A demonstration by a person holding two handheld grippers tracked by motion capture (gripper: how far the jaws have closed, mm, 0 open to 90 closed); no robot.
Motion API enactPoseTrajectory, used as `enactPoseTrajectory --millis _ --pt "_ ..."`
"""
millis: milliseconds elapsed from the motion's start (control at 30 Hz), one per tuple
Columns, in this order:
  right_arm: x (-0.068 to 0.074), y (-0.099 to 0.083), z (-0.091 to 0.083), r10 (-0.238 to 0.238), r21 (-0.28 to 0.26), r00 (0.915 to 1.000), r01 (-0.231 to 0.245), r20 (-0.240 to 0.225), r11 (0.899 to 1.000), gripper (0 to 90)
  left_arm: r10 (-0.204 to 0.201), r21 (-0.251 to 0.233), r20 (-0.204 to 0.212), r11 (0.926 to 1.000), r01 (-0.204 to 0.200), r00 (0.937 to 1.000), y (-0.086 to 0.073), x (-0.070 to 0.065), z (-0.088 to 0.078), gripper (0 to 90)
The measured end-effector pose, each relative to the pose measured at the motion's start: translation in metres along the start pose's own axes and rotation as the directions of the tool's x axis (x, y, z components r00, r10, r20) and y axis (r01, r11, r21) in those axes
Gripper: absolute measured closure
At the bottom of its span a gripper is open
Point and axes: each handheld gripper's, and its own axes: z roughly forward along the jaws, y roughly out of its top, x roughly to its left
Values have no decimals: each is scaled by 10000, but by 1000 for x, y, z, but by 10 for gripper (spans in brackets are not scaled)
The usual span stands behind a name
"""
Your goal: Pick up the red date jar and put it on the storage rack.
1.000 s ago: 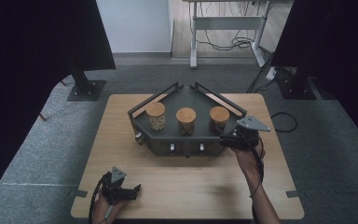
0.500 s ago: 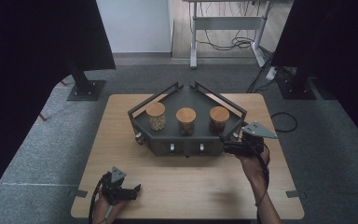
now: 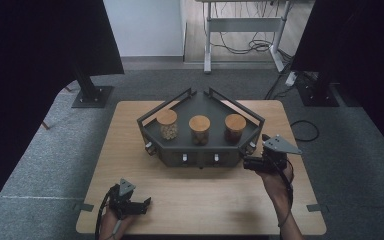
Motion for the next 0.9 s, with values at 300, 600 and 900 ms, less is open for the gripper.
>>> enactPoseTrajectory --millis 300,600,900 --pt "0 -6 -7 98 -2 9999 -98 -48 10000 37 0 2 1 10000 0 10000 0 0 0 0" --pt "-2 -16 -16 255 -66 9997 -255 14 9997 39 4 1 1 10000 -4 10000 0 0 0 0" --pt "-4 -25 -25 315 -14 9995 -315 64 9995 44 3 -2 -1 10000 -3 10000 0 0 0 0"
